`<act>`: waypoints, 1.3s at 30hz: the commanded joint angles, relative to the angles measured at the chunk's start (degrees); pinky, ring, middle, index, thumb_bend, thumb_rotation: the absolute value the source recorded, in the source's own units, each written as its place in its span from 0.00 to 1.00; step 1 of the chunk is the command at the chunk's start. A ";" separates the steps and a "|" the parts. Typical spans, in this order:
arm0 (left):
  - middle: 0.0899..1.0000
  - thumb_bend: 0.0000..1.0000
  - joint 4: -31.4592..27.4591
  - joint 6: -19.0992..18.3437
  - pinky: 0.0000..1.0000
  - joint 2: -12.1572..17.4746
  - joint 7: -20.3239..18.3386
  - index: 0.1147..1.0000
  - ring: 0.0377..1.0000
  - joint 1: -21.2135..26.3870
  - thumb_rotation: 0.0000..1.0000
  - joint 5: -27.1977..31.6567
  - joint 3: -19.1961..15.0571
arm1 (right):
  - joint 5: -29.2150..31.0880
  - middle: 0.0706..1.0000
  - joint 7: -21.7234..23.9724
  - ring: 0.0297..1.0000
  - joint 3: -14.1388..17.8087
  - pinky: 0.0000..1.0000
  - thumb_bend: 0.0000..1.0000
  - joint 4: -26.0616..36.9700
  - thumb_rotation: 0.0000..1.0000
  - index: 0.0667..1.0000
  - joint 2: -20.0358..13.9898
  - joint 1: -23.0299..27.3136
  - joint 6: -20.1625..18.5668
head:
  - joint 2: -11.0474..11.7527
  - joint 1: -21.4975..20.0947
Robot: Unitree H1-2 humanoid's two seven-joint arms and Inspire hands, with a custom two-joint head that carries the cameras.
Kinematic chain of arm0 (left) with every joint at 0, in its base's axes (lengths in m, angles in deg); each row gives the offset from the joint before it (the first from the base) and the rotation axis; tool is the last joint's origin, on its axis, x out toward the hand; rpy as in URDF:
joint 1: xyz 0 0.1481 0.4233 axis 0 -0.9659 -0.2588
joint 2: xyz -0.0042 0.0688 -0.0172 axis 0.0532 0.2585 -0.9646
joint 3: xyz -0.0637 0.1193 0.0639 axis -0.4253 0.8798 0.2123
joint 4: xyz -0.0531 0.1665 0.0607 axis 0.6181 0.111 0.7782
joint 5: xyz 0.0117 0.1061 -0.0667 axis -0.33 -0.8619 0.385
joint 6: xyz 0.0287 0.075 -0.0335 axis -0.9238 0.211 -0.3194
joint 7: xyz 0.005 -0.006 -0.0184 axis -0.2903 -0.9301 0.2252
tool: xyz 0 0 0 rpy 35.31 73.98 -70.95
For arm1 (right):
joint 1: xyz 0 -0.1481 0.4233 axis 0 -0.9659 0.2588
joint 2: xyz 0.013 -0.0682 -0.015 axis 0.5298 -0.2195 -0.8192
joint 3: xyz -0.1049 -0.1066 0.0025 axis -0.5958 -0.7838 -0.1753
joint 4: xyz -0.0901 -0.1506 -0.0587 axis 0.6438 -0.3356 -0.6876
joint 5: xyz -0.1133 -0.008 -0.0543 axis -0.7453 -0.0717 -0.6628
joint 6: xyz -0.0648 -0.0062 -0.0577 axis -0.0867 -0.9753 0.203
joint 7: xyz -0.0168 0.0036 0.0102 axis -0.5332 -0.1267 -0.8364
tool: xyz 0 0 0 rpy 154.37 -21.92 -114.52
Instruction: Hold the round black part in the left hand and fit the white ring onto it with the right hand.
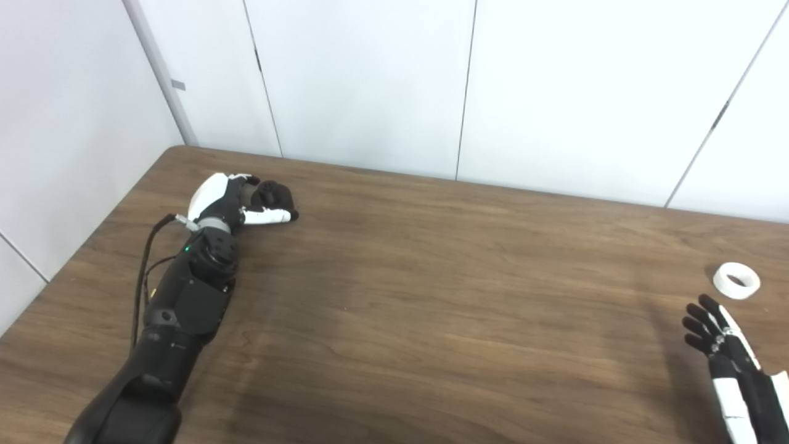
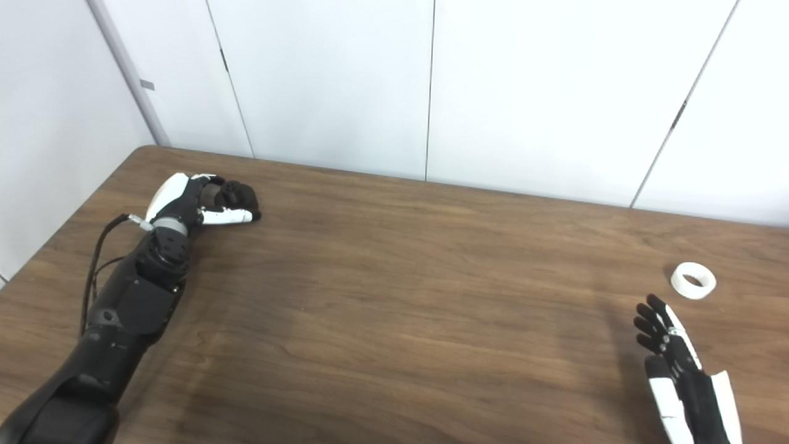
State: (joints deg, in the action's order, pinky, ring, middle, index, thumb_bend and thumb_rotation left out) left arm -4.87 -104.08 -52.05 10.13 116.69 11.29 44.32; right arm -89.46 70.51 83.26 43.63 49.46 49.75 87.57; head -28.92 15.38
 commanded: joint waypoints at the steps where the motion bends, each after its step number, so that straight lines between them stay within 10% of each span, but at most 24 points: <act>1: 0.97 0.99 -0.16 -0.32 1.00 2.52 0.65 0.84 1.00 3.69 0.37 -0.90 0.30 | 0.10 0.88 -0.92 0.87 -0.74 0.84 0.59 -5.04 1.00 0.91 1.71 -4.51 0.68 | -0.08 0.07; 39: 0.93 0.84 4.97 2.18 1.00 3.07 3.85 0.79 1.00 5.78 0.17 -1.18 3.52 | -0.90 0.88 -1.03 0.87 -1.01 0.84 0.59 -4.55 1.00 0.91 2.11 -4.71 0.23 | -0.65 -0.25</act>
State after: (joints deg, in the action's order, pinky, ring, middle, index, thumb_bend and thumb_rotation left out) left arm 0.87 -102.18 -50.98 13.21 119.42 10.69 47.86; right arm -90.51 70.35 83.23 43.75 49.61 49.67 87.70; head -29.53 15.12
